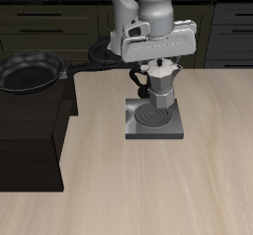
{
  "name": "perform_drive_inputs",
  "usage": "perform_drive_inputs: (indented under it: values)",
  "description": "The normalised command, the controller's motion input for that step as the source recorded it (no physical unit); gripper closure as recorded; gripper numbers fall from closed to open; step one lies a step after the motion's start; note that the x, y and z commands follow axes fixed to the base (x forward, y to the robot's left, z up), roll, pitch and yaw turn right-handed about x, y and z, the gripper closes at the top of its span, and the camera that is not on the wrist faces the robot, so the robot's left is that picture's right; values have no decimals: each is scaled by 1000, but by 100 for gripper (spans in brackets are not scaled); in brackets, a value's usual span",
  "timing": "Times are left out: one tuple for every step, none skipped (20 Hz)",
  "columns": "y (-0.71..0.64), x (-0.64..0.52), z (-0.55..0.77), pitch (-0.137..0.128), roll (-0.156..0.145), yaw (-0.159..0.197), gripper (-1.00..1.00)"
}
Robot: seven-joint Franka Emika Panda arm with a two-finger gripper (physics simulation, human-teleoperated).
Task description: Place the moka pot on the stove
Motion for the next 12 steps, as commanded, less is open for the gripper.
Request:
perform_drive_inputs:
  values:
    - [-64, -247, -27, -15, 8, 71, 100]
    - [-105, -160, -33, 7, -22, -21, 100]
    - [-48, -124, -10, 1, -8, 35, 100]
    - [-230, -151, 39, -31, -72, -29, 100]
    - [-2, -207, 29, -26, 50, 26, 100]
    - [-305, -145, 29, 3, -83, -28, 100]
    - [-121, -179, -30, -13, -20, -32, 100]
    - [-198, -238, -43, -28, 2, 93, 100]
    - [-216, -158, -47, 25, -41, -65, 100]
    - [-98, 1, -13, 0, 0, 0, 100]
    - [-215, -378, -13, -39, -4, 75, 100]
    - [-124, -139, -23, -17, 13, 21, 100]
